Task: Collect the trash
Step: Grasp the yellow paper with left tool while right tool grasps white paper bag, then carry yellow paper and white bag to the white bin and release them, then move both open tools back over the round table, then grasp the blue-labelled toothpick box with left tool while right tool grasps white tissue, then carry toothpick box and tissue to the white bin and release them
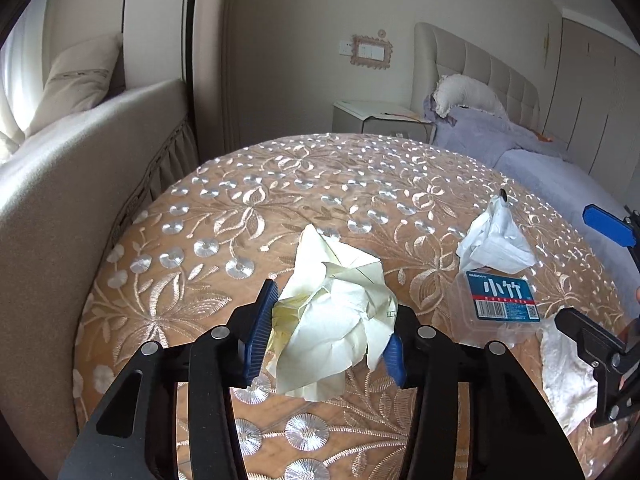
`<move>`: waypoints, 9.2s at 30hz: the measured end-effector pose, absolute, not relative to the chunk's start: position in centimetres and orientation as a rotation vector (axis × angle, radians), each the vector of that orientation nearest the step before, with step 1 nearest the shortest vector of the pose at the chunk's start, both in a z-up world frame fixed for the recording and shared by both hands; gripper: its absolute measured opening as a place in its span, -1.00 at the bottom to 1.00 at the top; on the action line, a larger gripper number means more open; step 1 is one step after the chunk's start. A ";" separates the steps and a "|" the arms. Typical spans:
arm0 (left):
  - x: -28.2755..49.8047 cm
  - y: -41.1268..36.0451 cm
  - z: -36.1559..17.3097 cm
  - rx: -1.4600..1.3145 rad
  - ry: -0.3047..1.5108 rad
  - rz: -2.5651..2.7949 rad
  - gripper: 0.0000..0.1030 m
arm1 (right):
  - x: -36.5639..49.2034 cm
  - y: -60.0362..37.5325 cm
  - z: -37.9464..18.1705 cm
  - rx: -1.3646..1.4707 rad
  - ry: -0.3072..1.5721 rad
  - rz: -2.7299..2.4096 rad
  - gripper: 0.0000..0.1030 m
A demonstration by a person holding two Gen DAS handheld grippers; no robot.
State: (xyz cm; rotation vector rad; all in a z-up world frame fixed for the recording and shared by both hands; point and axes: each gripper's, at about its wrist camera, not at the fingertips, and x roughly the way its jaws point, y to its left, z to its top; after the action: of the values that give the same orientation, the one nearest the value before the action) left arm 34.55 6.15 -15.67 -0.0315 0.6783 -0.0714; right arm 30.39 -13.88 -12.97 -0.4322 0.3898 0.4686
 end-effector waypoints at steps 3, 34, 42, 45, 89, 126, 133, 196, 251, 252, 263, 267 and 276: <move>34.2 5.5 -14.7 -0.016 0.660 -0.082 -0.09 | 31.5 -13.6 -12.9 -0.437 0.395 0.463 0.92; 32.0 1.0 -11.0 0.092 0.568 -0.086 -0.09 | 39.0 -15.0 -13.5 -0.242 0.586 0.364 -0.36; 27.9 -1.4 -6.9 0.119 0.484 -0.094 -0.09 | 30.6 -17.2 -5.3 -0.219 0.363 0.375 -0.36; 26.0 -3.1 -5.5 0.134 0.446 -0.118 -0.09 | 26.6 -18.6 -3.1 -0.216 0.300 0.371 -0.36; 8.3 -41.1 -19.4 0.408 0.496 -0.917 -0.09 | 1.1 -50.4 -17.3 -0.049 0.429 -0.190 -0.35; 13.3 -44.3 -22.4 0.349 0.566 -0.823 0.91 | 7.3 -56.6 -28.3 0.124 0.597 -0.133 -0.32; 13.0 -43.0 -20.8 0.303 0.529 -0.832 0.91 | 9.1 -54.5 -32.0 0.046 0.706 -0.075 0.88; 35.6 -8.3 -17.8 0.195 0.757 -0.256 0.91 | 26.8 -22.6 -15.3 -0.283 0.555 0.300 0.91; 25.7 -5.0 -10.5 0.110 0.602 -0.215 0.66 | 24.9 -19.8 -14.2 -0.398 0.631 0.513 -0.71; 25.2 -5.2 -10.2 0.109 0.594 -0.221 0.66 | 24.1 -20.7 -12.7 -0.380 0.587 0.491 -0.71; 20.6 -14.3 -9.1 0.145 0.538 -0.417 0.66 | 12.4 -31.8 -3.6 -0.279 0.308 0.204 -0.71; 18.7 -19.7 -10.0 0.176 0.544 -0.527 0.66 | 9.3 -35.6 -4.3 -0.271 0.322 0.106 -0.70; 14.7 -29.4 -13.1 0.228 0.565 -0.720 0.66 | 4.3 -42.7 -8.1 -0.205 0.393 -0.027 -0.69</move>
State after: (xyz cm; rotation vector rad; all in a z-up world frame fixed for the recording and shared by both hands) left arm 14.66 -29.38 -13.06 0.2284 0.5652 -0.7204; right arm 4.26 -42.73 -8.06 -0.2053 0.3931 -0.0270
